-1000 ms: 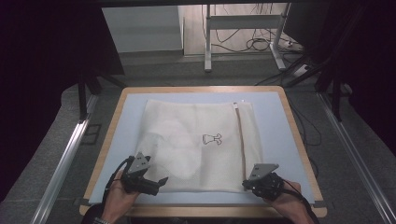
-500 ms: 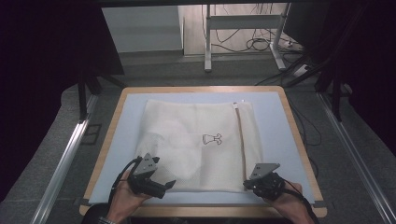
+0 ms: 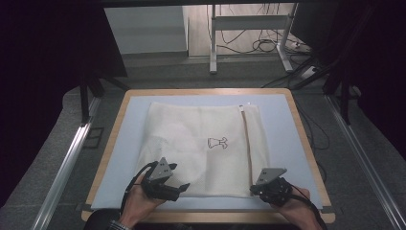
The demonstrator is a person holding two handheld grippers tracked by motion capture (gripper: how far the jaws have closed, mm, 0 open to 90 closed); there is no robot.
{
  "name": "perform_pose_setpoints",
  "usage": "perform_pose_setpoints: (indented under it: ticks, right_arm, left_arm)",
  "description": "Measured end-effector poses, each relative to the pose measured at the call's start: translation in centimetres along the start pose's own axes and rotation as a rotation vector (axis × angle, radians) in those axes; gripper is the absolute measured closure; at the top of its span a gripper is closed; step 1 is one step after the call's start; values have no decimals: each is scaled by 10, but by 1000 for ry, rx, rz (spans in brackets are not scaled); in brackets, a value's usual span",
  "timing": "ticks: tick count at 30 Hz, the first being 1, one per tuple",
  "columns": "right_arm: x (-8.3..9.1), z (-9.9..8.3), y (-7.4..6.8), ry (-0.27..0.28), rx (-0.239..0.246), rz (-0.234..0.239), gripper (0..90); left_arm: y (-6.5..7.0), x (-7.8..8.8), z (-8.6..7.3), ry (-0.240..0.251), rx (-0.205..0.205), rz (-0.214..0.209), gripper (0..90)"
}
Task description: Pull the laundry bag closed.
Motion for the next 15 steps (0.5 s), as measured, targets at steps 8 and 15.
perform_pose_setpoints:
  ticks: [8,15]
  right_arm:
    - [-1,1,0,-6,2,-2,854]
    - [-2,1,0,-8,10,-8,852]
  left_arm:
    - [8,-11,7,-3,-12,-43,330]
    - [19,-22,13,-8,-27,-79,433]
Point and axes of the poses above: each handheld gripper's, and its own axes: x roughly backward along the jaws, z roughly out of its top, y roughly to its right, the point moved 8 cm from there along -x, roughly forward along the jaws, and after that the axes turned 5 degrees about -z, right-handed, at the moved point
